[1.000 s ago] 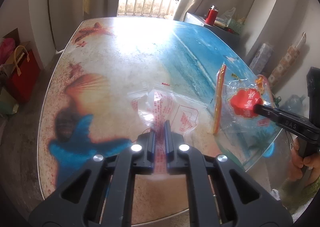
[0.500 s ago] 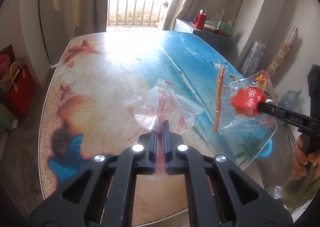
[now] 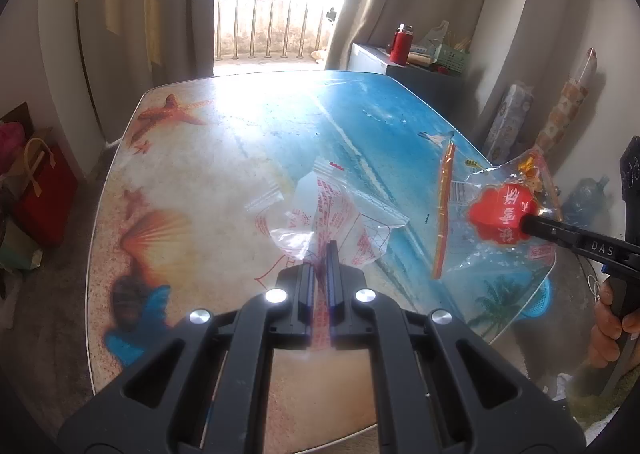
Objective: Collect trash
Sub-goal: 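Lift both held bags off the table with both tools, then carry both bags over the blue wastebasket with both tools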
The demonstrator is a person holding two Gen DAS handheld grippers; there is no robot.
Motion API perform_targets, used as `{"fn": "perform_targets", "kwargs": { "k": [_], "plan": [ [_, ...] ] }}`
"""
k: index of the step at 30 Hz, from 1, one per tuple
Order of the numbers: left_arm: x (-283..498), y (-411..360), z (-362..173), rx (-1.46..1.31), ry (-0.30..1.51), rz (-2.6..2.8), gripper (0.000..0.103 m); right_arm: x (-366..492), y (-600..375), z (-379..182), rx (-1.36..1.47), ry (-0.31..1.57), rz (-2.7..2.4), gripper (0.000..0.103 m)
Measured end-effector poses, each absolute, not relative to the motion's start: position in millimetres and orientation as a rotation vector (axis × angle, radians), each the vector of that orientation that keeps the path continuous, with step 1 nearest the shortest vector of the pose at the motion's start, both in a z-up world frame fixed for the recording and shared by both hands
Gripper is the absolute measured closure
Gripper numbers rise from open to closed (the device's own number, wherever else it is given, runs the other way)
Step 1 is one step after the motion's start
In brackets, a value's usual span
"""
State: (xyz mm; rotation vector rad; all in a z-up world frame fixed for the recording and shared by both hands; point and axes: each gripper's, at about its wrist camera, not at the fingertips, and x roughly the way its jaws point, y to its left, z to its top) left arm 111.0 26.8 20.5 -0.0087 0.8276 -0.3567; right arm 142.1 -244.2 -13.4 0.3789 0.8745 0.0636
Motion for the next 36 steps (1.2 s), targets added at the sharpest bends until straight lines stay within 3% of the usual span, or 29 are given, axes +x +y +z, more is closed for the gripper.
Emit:
{"fn": "perform_targets", "kwargs": {
  "k": [26, 36],
  "plan": [
    [91.7, 13.6, 45.5, 0.051, 0.756, -0.359, 0.099, 120.7, -256.5, 1.0, 0.424, 0.813, 0.066, 0.096],
    [84.5, -39.4, 78.0, 0.114, 0.686, -0.512, 0.099, 69.4, -303.7, 14.9, 0.532, 0.703, -0.023, 0.096]
  ]
}}
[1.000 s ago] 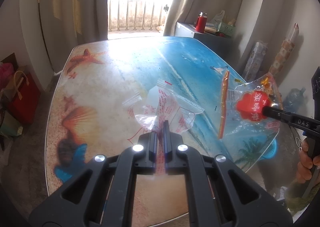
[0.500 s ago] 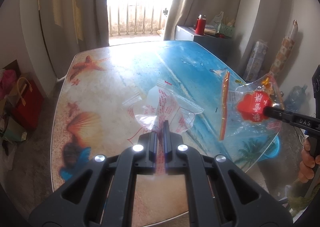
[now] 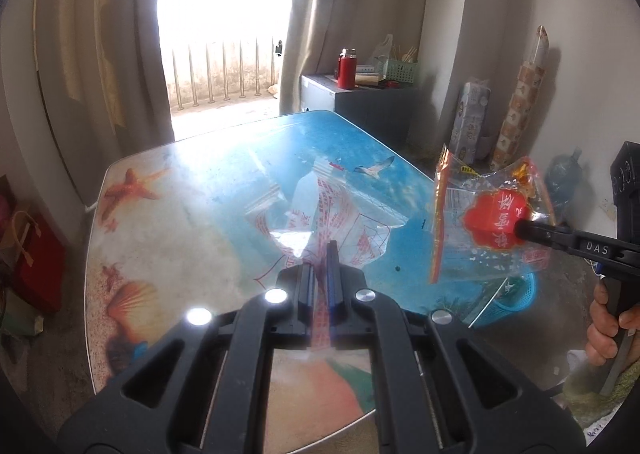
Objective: Collect trash
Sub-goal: 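Carry both bags over the blue wastebasket with both tools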
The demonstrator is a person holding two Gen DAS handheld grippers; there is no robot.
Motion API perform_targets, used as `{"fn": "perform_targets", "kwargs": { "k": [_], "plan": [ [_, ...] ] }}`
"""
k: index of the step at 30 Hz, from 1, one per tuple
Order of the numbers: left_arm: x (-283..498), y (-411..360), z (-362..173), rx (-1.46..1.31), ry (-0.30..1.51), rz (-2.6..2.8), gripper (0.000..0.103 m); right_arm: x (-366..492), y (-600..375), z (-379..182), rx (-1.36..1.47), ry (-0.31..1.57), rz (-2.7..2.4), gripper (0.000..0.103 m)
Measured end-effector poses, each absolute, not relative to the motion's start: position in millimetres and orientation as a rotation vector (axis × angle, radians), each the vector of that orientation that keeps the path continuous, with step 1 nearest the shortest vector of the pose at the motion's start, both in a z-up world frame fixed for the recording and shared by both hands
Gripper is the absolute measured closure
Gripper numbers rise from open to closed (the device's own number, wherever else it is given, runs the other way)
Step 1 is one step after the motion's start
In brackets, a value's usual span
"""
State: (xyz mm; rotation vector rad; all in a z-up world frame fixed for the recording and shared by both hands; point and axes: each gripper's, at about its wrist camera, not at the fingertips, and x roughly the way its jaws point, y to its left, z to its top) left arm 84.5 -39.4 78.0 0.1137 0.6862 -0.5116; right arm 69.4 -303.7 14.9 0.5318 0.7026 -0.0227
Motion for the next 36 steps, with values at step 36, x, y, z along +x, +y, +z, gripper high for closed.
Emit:
{"fn": "perform_targets", "kwargs": {
  "k": [36],
  "plan": [
    [64.8, -516.0, -156.7, 0.16, 1.122, -0.998, 0.099, -112.0, -617.0, -179.5, 0.752, 0.827, -0.845, 0.096]
  ]
}}
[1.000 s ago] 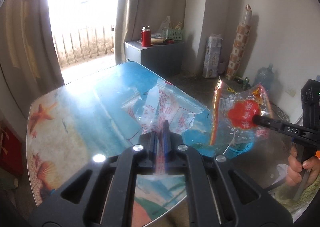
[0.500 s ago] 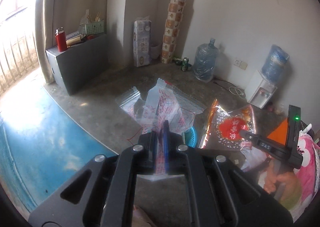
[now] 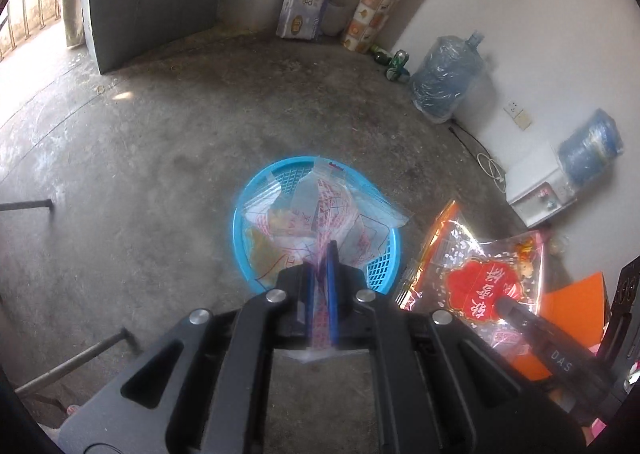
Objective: Collect trash
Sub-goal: 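Carry both bags over the blue wastebasket with both tools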
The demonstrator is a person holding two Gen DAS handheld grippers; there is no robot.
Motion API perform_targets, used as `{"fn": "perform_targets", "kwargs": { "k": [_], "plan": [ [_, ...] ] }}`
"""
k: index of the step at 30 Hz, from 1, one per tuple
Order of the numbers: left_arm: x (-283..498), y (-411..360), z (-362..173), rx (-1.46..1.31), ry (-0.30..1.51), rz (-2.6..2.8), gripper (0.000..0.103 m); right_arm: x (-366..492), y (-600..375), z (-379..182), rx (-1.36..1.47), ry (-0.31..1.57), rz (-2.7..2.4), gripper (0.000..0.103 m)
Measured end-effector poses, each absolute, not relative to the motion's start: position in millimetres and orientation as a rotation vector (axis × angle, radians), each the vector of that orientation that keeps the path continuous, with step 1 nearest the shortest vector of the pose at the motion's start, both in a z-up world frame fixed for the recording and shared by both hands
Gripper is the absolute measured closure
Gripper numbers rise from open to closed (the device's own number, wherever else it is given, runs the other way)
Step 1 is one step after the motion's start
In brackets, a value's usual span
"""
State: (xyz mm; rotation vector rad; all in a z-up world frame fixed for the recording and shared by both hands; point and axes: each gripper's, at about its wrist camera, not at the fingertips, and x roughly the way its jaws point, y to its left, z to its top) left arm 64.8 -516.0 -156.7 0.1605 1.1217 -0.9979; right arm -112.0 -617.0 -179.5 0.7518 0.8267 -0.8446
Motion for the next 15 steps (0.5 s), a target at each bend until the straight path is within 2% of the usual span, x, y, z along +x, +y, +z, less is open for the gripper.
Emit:
{"fn": "perform_targets", "kwargs": {
  "k": [6, 15],
  "plan": [
    [85.5, -541.5, -230.4, 0.201, 1.207, -0.956, 0.099, -52.9, -642.4, -221.7, 0.641, 0.953, -0.848, 0.096],
    [96.6, -557.0, -288.4, 0.296, 1.247, -0.972, 0.097, 11.8, -648.8, -277.8, 0.476, 1.111, -0.814, 0.096]
  ]
}}
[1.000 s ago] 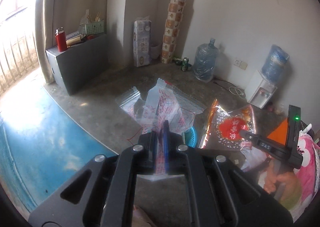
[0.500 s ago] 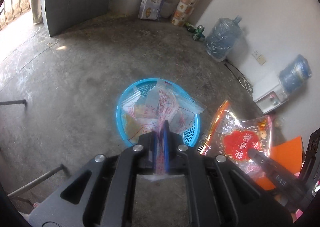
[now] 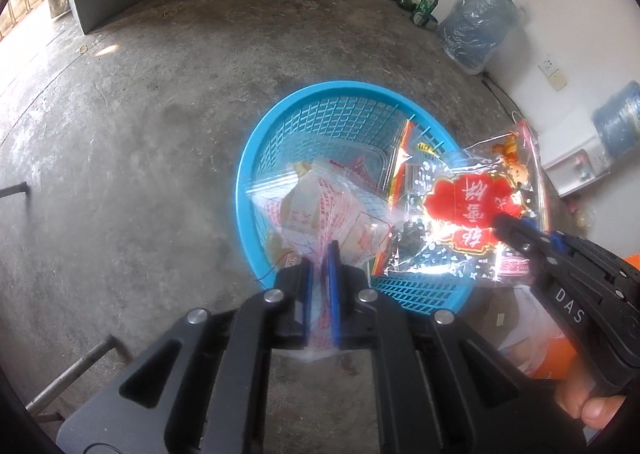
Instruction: Collect trash
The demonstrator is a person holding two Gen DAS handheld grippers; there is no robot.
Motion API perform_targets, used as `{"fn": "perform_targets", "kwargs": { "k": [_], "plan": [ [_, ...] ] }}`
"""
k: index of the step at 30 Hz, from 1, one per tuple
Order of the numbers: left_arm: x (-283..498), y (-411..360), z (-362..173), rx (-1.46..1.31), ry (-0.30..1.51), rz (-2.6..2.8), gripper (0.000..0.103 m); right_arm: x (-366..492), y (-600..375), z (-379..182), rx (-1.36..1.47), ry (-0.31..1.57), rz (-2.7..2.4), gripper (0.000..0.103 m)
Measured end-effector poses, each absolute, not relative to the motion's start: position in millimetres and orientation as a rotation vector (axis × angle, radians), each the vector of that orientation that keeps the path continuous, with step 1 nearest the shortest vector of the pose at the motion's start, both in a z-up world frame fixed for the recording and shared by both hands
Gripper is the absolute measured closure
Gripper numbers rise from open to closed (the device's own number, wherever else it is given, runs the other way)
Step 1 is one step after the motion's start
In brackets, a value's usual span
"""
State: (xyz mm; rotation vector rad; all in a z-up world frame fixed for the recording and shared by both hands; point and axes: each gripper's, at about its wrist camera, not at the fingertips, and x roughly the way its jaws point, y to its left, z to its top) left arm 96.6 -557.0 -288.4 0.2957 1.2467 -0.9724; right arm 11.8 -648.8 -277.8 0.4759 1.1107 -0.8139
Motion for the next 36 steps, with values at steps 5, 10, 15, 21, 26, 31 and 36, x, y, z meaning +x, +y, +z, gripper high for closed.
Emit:
{"fn": "perform_targets", "kwargs": {
  "k": [5, 10, 15, 21, 26, 31, 36],
  "plan": [
    [96.3, -565.5, -309.9, 0.338, 1.282, -0.976, 0.095, 27.7, -649.9, -313.2, 0.49, 1.201, -0.759, 0.096],
    [87.7, -573.6, -323.0, 0.387, 1.296, -1.004, 0.094, 40.2, -656.3, -341.6, 0.516, 1.289, -0.719, 0.094],
    [86.0, -573.6, -322.0, 0.382, 1.3, -1.008, 0.062, 27.1, -668.8, -345.7, 0.639, 1.292, -0.721, 0.07],
    [87.5, -568.8, -308.6, 0.315, 1.267, -1.008, 0.039, -13.3, -672.6, -312.3, 0.733, 1.169, -0.777, 0.056],
    [80.6, -561.1, -293.1, 0.288, 1.244, -1.023, 0.033, -56.4, -667.2, -280.7, 0.808, 1.052, -0.815, 0.055],
    [62.2, -547.5, -259.5, 0.317, 1.207, -1.054, 0.033, -90.0, -644.9, -244.5, 0.858, 0.95, -0.801, 0.055],
    [2.4, -530.6, -198.1, 0.451, 1.074, -1.196, 0.032, -122.2, -618.5, -193.1, 0.84, 0.854, -0.808, 0.051]
  ]
}}
